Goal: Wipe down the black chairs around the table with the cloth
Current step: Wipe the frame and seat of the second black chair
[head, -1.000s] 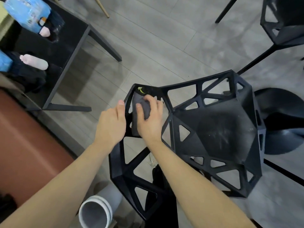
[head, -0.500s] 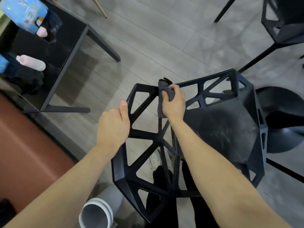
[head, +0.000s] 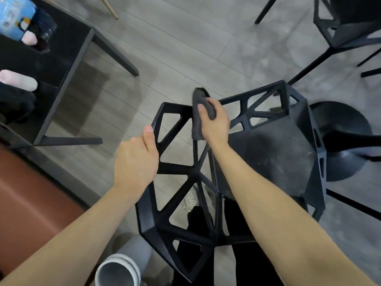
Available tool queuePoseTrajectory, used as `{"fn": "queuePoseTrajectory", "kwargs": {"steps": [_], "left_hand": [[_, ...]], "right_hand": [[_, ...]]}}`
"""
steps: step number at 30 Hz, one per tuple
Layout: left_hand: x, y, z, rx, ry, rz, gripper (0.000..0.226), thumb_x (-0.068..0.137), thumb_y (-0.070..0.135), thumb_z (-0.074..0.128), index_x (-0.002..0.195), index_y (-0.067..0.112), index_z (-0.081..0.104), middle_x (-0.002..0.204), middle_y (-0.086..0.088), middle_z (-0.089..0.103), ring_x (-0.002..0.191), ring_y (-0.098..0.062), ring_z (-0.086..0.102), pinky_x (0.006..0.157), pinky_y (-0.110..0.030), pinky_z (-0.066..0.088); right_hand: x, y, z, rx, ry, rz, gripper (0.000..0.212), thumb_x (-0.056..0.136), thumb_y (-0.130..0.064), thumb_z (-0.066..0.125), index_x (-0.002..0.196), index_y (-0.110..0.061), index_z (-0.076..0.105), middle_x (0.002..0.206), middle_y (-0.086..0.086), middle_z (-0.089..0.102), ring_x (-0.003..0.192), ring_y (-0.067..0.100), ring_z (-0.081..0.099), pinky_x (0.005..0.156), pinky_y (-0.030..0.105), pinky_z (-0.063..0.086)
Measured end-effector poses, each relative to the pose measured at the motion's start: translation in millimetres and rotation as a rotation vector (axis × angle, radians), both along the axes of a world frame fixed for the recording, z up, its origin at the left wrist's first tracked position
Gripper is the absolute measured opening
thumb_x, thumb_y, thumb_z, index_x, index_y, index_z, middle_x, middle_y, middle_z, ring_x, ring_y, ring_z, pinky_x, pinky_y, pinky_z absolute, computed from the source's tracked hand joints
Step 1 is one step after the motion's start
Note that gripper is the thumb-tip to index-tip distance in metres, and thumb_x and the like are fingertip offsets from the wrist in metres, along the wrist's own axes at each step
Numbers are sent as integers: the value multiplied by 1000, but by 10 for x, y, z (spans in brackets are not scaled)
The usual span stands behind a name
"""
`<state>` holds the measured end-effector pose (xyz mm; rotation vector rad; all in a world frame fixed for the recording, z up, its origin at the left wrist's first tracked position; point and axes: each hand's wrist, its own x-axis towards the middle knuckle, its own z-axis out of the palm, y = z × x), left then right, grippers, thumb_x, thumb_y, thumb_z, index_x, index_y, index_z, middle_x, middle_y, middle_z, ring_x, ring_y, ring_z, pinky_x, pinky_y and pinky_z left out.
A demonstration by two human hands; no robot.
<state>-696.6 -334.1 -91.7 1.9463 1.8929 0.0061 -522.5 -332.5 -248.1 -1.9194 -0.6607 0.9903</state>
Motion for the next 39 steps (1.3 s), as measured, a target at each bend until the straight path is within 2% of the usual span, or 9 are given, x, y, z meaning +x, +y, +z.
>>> {"fn": "queuePoseTrajectory", "kwargs": {"steps": [2,5,8,16,20,23,28,34,39], "left_hand": [[-1,-9,14,-4,-17,-1,71,117,38,19,57,10,43,50,-13,50,54,-33,54,65,-44,43],[3,-19,33,-13,-5,-21,69,118,35,19,57,12,42,51,-10,49,53,-31,51,64,-42,38],[-5,-10,4,-17,-17,-11,68,118,38,17,59,13,43,56,-9,51,57,-33,52,65,-42,41],[-26,15,-2,-12,-95,-20,73,118,38,16,71,-2,56,74,-26,65,77,-44,61,78,-53,46],[-39,13,-25,-16,-107,10,71,118,41,19,63,8,50,71,-23,63,77,-46,62,70,-46,44],[-30,17,-19,-33,-120,42,71,118,43,19,64,10,51,68,-15,58,75,-41,59,69,-41,39],[-22,19,-10,-23,-145,31,69,119,40,21,63,11,50,62,-8,51,68,-34,51,68,-38,35],[0,-7,22,-31,-142,31,67,118,41,21,64,13,49,64,-5,49,71,-34,53,69,-40,37],[-11,7,-11,-14,-144,23,67,119,39,22,64,10,48,70,-14,53,76,-36,51,72,-41,36]], "right_hand": [[-186,-51,-71,24,-10,28,38,104,-45,62,140,-34,62,138,-6,60,122,4,54,101,14,40],[-401,-977,-324,-235,23,146,48,106,-43,61,151,-31,53,152,-2,56,140,18,52,116,32,40],[-288,-1526,-333,-382,108,291,33,105,-37,64,138,-34,60,137,0,65,130,26,60,100,32,45],[-165,87,94,-6,-24,10,34,105,-40,62,139,-32,61,137,-2,57,115,5,52,94,20,38],[-444,-1205,-268,-316,69,167,44,105,-39,64,147,-32,55,147,1,57,134,20,55,104,30,39],[-562,-1897,-336,-494,74,180,33,104,-38,63,137,-35,61,133,1,61,128,28,59,95,31,40],[-871,-1765,196,-125,84,200,29,99,-35,71,128,-33,69,122,-14,66,117,8,61,101,23,45],[-611,-1658,-71,-511,46,102,30,101,-41,65,130,-35,69,126,2,67,118,25,63,90,29,43],[-723,-1750,292,-278,237,169,25,96,-33,77,119,-40,74,113,-21,73,109,1,66,95,18,47]]}}
